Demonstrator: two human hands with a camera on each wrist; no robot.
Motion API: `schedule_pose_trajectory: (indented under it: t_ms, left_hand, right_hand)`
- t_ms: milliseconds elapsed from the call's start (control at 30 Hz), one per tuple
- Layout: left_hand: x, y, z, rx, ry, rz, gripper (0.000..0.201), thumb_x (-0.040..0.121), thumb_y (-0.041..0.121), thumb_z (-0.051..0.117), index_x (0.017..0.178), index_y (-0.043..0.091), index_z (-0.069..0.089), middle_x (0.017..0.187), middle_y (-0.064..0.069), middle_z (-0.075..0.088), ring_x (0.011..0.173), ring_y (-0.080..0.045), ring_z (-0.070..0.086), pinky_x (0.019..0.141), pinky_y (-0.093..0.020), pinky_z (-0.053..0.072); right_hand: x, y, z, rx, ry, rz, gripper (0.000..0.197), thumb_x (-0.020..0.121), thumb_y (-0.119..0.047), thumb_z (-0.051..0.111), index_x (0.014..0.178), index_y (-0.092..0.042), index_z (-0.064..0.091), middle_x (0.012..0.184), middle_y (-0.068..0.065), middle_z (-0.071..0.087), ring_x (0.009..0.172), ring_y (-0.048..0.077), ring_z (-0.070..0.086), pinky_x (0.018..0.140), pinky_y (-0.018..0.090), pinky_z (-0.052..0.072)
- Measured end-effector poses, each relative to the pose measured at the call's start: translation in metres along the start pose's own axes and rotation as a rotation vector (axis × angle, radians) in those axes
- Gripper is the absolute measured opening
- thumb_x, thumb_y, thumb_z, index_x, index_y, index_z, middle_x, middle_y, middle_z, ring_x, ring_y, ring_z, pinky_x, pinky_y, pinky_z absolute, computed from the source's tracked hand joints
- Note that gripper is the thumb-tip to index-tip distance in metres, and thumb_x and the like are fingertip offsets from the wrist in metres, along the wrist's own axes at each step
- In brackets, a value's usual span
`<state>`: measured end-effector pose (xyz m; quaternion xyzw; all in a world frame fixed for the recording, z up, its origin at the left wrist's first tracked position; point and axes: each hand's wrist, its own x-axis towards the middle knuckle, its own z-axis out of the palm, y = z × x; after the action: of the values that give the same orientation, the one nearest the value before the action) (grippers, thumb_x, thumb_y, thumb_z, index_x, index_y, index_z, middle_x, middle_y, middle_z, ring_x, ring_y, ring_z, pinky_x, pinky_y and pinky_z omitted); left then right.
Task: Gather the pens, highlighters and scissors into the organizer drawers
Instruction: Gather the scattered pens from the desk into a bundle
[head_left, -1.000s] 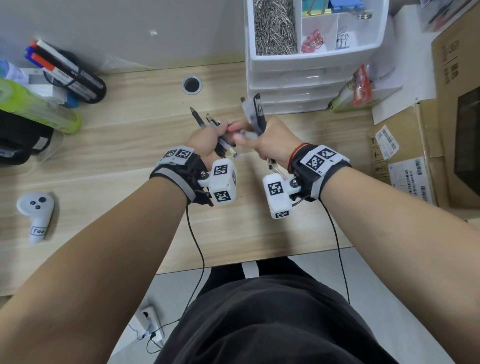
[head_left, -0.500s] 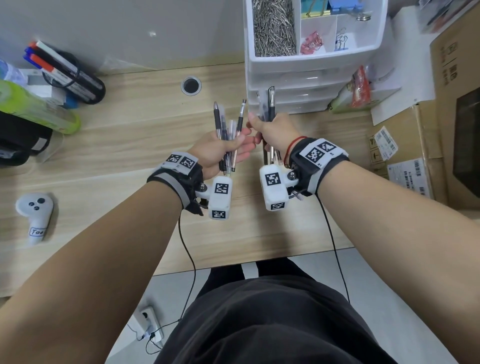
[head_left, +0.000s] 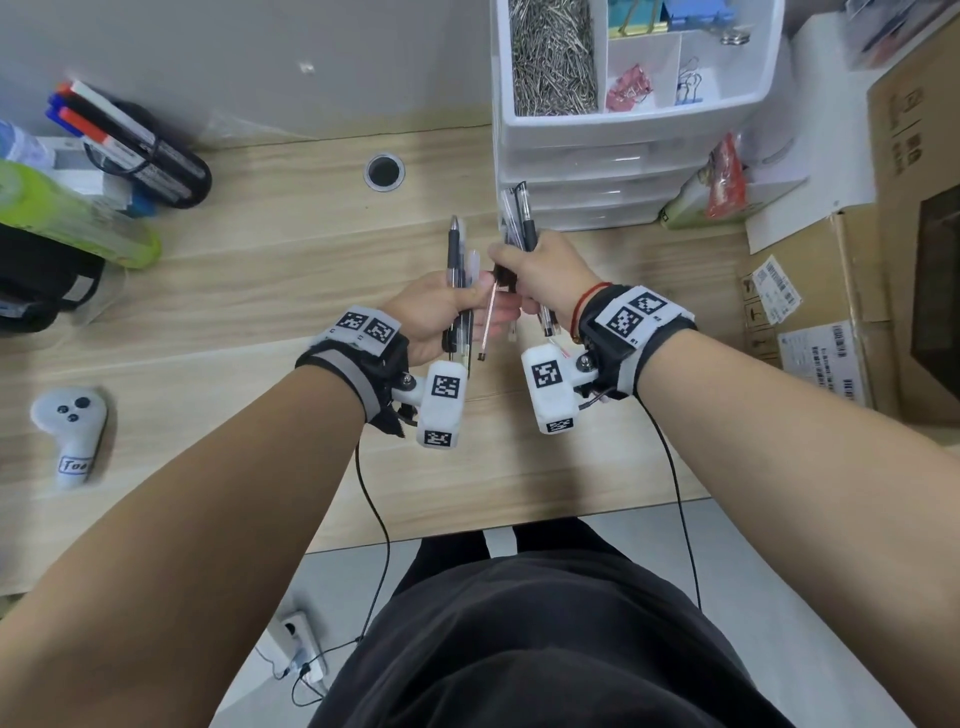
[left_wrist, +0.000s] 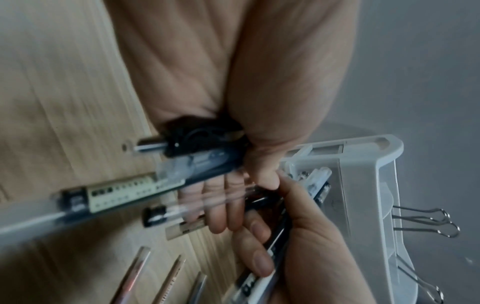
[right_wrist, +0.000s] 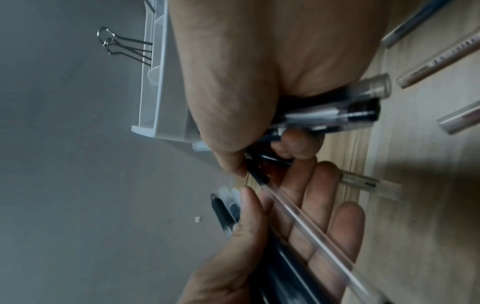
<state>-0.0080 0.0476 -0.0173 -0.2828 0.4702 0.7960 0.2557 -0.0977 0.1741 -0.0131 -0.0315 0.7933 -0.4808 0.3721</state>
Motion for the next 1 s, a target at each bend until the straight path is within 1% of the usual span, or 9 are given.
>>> schedule_pose_trajectory:
  t_ms: [267,400,467,533,633,767,867,933,1000]
  left_hand:
    - [0.005,0.004,-0.004,0.049,0.029,-0.011,0.025,0.102,0.027,0.049,0.111,0.007,0.063,0.1,-0.006,0.071,0.087,-0.015,0.067,0.083,-0.028,0.058]
    - [0.006,0.008,0.003,0.13,-0.047,-0.055,0.023,0.103,0.027,0.046,0.1,0.01,0.061,0.089,-0.001,0.071,0.08,-0.013,0.065,0.074,-0.03,0.054]
    - [0.009,0.009,0.007,0.106,-0.029,-0.054,0.022,0.103,0.024,0.047,0.095,0.009,0.061,0.083,-0.001,0.069,0.081,-0.016,0.063,0.081,-0.037,0.051]
    - [0.012,0.008,0.009,0.068,0.012,-0.044,0.018,0.103,0.018,0.048,0.097,0.007,0.061,0.086,-0.006,0.069,0.084,-0.02,0.064,0.095,-0.05,0.048]
    - [0.014,0.008,0.01,-0.058,0.028,-0.008,0.018,0.103,0.009,0.044,0.108,0.004,0.06,0.094,-0.011,0.072,0.086,-0.021,0.072,0.08,-0.043,0.059]
    - [0.016,0.011,0.01,-0.134,0.051,0.015,0.023,0.099,-0.003,0.044,0.117,0.001,0.06,0.098,-0.015,0.073,0.092,-0.028,0.072,0.075,-0.041,0.06]
    - [0.017,0.015,0.009,-0.152,0.078,-0.009,0.024,0.099,-0.003,0.043,0.118,-0.001,0.058,0.086,-0.014,0.074,0.078,-0.027,0.074,0.064,-0.039,0.06]
    - [0.018,0.02,0.008,-0.137,0.087,-0.029,0.022,0.1,0.003,0.046,0.117,0.0,0.059,0.082,-0.014,0.071,0.073,-0.026,0.071,0.061,-0.04,0.06]
    - [0.018,0.025,0.009,-0.109,0.072,-0.043,0.017,0.099,0.005,0.049,0.106,0.001,0.063,0.077,-0.013,0.068,0.068,-0.023,0.068,0.061,-0.037,0.061]
  right_hand:
    - [0.002,-0.002,0.006,0.097,-0.144,-0.014,0.031,0.095,-0.035,0.062,0.074,-0.014,0.054,0.056,0.009,0.044,0.04,0.018,0.036,0.039,0.025,0.03]
    - [0.004,-0.01,0.007,0.074,-0.103,0.046,0.032,0.094,-0.034,0.061,0.071,-0.011,0.059,0.054,0.009,0.048,0.038,0.019,0.04,0.039,0.025,0.033]
    - [0.006,-0.014,0.009,0.013,-0.07,0.056,0.03,0.094,-0.033,0.06,0.074,-0.01,0.062,0.054,0.006,0.054,0.04,0.02,0.045,0.04,0.025,0.038]
    - [0.011,-0.016,0.011,-0.06,-0.045,0.043,0.029,0.09,-0.037,0.061,0.072,-0.013,0.064,0.062,0.005,0.062,0.054,0.025,0.058,0.053,0.032,0.05]
    - [0.017,-0.013,0.01,-0.077,-0.04,0.069,0.041,0.083,-0.05,0.062,0.078,-0.01,0.072,0.078,0.009,0.073,0.079,0.029,0.071,0.081,0.04,0.057]
    - [0.012,-0.013,0.005,-0.031,-0.154,0.099,0.059,0.094,-0.065,0.043,0.101,-0.013,0.07,0.094,0.003,0.071,0.088,0.015,0.068,0.09,0.029,0.054]
    - [0.011,-0.011,0.005,-0.013,-0.214,0.117,0.077,0.093,-0.072,0.024,0.115,-0.012,0.067,0.107,0.008,0.07,0.096,0.017,0.067,0.094,0.033,0.052]
    - [0.014,-0.008,0.006,-0.001,-0.217,0.13,0.083,0.092,-0.074,0.023,0.108,-0.008,0.069,0.093,0.01,0.072,0.082,0.019,0.067,0.086,0.037,0.056]
    - [0.018,-0.003,0.002,-0.011,-0.19,0.135,0.089,0.092,-0.074,0.024,0.111,0.002,0.068,0.068,0.005,0.06,0.064,0.016,0.057,0.074,0.033,0.054]
